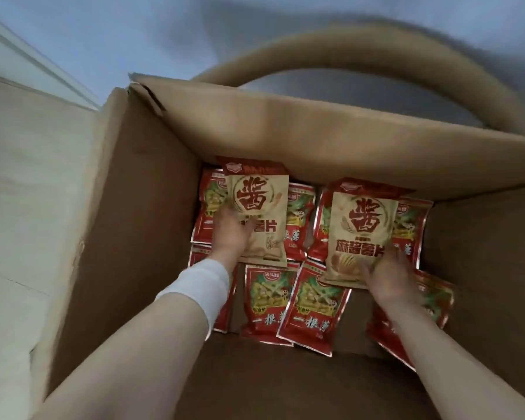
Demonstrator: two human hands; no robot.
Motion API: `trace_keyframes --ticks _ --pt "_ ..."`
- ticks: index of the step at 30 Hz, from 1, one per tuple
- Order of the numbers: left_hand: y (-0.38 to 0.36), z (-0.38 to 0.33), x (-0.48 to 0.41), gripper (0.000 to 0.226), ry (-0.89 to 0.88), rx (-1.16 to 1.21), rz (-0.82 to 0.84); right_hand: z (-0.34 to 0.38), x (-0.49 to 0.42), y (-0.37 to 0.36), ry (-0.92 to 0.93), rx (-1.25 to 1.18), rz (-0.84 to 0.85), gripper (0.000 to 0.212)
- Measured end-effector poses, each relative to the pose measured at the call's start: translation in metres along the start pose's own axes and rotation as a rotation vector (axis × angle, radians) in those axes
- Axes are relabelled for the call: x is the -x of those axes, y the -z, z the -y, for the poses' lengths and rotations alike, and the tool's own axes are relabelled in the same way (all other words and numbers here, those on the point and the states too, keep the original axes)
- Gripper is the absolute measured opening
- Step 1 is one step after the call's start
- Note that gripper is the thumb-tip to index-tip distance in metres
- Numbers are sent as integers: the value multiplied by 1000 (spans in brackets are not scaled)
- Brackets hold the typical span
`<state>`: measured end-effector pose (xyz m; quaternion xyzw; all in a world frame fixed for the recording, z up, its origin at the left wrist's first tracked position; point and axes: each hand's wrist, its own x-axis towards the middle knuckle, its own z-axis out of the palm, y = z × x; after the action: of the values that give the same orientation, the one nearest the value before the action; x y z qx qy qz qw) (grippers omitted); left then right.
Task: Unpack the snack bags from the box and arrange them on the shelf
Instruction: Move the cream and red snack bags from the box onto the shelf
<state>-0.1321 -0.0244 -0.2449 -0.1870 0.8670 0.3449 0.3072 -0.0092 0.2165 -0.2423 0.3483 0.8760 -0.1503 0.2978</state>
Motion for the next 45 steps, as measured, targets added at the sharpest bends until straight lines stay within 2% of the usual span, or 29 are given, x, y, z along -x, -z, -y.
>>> trace_keyframes --ticks 4,7,10,12,14,16,20,26,30,34,37,40,45 --pt "-18 10 -39 68 86 164 -108 1 -30 -21 -90 -88 -72 91" --pt "-24 7 -40 64 119 227 -56 3 -35 -23 -157 -278 -132 91" --pt "-18 2 -27 66 156 351 67 5 -28 -13 -259 -473 -58 70" --pt "-11 3 -13 56 151 359 158 4 -17 -5 -269 -599 33 49" --pt "-2 3 6 38 136 376 225 3 -4 4 -244 -711 92 44" --pt "6 1 23 32 127 439 233 4 11 13 -213 -794 117 46" --pt "33 -12 63 28 -16 487 172 12 49 42 -151 -938 80 50" --pt "93 -50 133 24 -281 498 126 15 125 101 -49 -1106 -74 51" --pt "125 -72 183 19 -411 574 112 3 195 127 -40 -1328 -133 42" --pt "146 -89 239 22 -564 659 141 -20 275 131 29 -1491 -123 35" --pt "153 -102 291 29 -677 718 206 -37 341 131 43 -1535 -257 23" --pt "150 -115 346 33 -728 757 343 -67 403 133 -22 -1511 -463 32" --pt "120 -131 451 26 -890 628 541 -131 509 135 -88 -1540 -791 32"
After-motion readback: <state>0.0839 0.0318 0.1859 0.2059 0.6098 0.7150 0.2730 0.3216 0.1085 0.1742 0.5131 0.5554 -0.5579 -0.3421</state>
